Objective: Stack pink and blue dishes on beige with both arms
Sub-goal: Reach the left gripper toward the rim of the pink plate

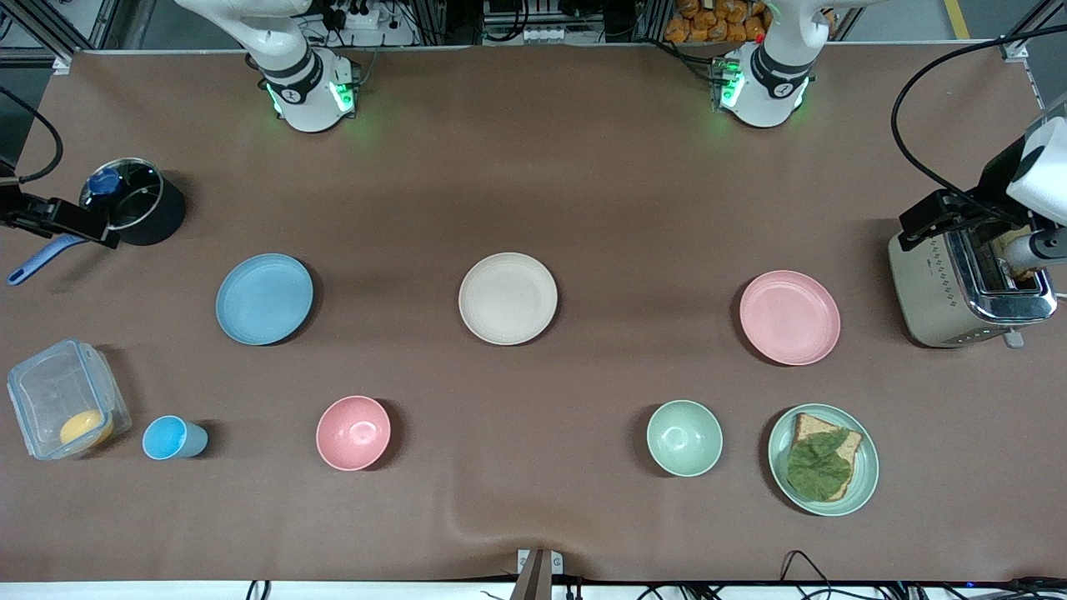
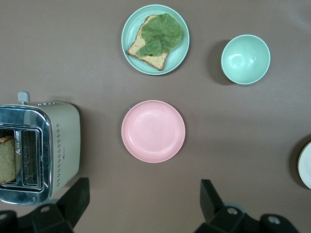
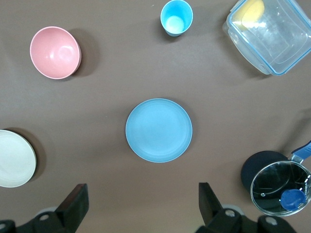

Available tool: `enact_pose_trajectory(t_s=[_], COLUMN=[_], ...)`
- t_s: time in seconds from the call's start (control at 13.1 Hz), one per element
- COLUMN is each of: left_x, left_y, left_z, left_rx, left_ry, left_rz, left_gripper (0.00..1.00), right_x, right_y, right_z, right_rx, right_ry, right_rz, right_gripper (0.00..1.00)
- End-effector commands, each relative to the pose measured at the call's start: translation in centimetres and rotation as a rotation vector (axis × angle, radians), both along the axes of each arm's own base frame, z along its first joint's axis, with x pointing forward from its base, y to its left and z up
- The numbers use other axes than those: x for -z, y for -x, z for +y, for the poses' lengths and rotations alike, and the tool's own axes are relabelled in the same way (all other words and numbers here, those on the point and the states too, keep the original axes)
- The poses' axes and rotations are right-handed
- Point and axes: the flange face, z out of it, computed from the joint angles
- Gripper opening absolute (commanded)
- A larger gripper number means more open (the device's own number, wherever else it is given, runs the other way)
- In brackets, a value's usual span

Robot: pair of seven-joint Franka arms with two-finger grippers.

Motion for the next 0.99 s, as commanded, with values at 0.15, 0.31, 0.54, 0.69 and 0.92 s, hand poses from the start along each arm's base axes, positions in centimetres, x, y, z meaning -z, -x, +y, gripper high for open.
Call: enact_pose_trajectory(t_s=[0.15, 0.31, 0.54, 0.69, 0.92], left_x=[-0.8, 0.4, 6.9, 13.0, 22.4], left_y=[0.6, 0.3, -1.7, -2.0, -1.2], left_z=[0.3, 0.4, 1.2, 4.3, 6.4], left_rx=[-0.005, 0.007, 0.008, -0.024, -0.053], left_ry=[-0.002, -0.005, -0.059, -0.083, -0.062], left_rz=[0.003, 0.026, 0.064, 0.032, -0.009], left_gripper=[1.00, 1.00, 1.00, 1.00, 1.00], right_x=[0.7, 0.7, 0.7, 0.7, 0.6], right_y=[-0.1, -0.1, -0.1, -0.1, 0.0], right_z=[-0.4, -0.5, -0.2, 0.0, -0.2], right_rx=[-0.007, -0.007, -0.009, -0.012, -0.010], right_ry=[0.004, 0.004, 0.004, 0.004, 0.004], right_rz=[0.014, 0.014, 0.014, 0.016, 0.020], right_gripper=[1.00, 1.00, 1.00, 1.00, 1.00])
